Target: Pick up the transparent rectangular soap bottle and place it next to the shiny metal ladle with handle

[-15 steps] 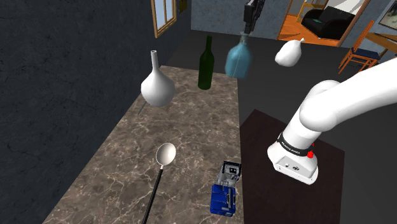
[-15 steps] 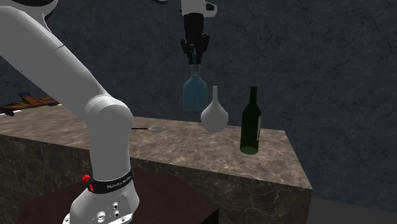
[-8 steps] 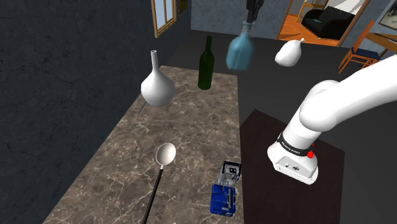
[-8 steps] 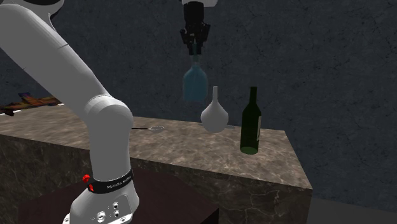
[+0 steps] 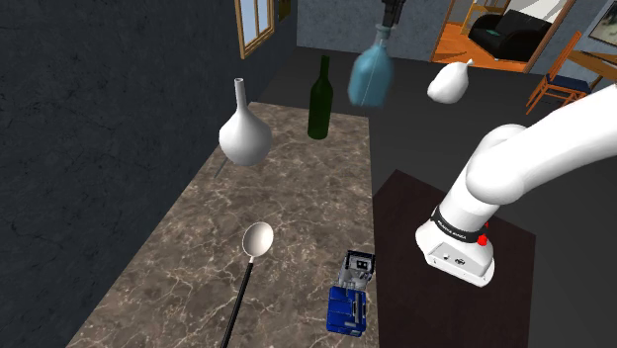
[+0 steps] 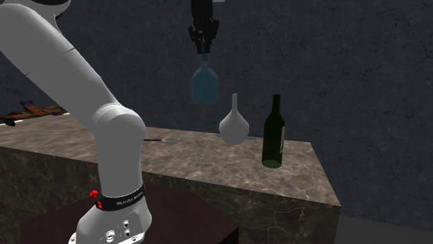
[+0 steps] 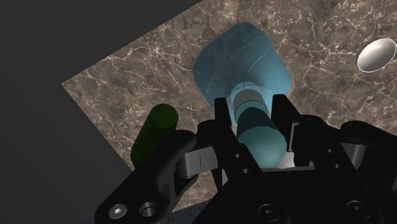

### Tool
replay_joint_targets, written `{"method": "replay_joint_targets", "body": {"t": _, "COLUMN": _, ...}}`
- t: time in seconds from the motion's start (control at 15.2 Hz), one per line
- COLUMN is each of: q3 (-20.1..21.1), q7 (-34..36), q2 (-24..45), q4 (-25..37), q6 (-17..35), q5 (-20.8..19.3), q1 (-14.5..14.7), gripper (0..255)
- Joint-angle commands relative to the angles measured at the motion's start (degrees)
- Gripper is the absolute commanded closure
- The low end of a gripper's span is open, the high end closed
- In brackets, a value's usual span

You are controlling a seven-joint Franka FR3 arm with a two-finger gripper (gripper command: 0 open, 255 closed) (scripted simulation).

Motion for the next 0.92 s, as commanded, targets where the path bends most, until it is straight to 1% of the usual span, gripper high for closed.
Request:
{"method": "replay_joint_targets", "body": {"t": 0.0, "q3": 2.17, "q7": 2.80, "q2": -1.01, "q4": -0.50, "q6": -0.52, "q5": 1.34, "q1": 0.61, "gripper": 255}}
{"method": "replay_joint_targets", "body": {"t": 0.4, "q3": 9.07, "q7": 11.34, "q2": -2.26, "q4": -0.36, "q6": -1.63, "q5": 5.66, "q1": 2.32, "gripper": 255}}
{"method": "replay_joint_targets", "body": {"t": 0.86, "q3": 17.66, "q7": 21.74, "q2": -0.97, "q4": 2.55, "q6": -2.26, "q5": 10.49, "q1": 3.83, "gripper": 255}}
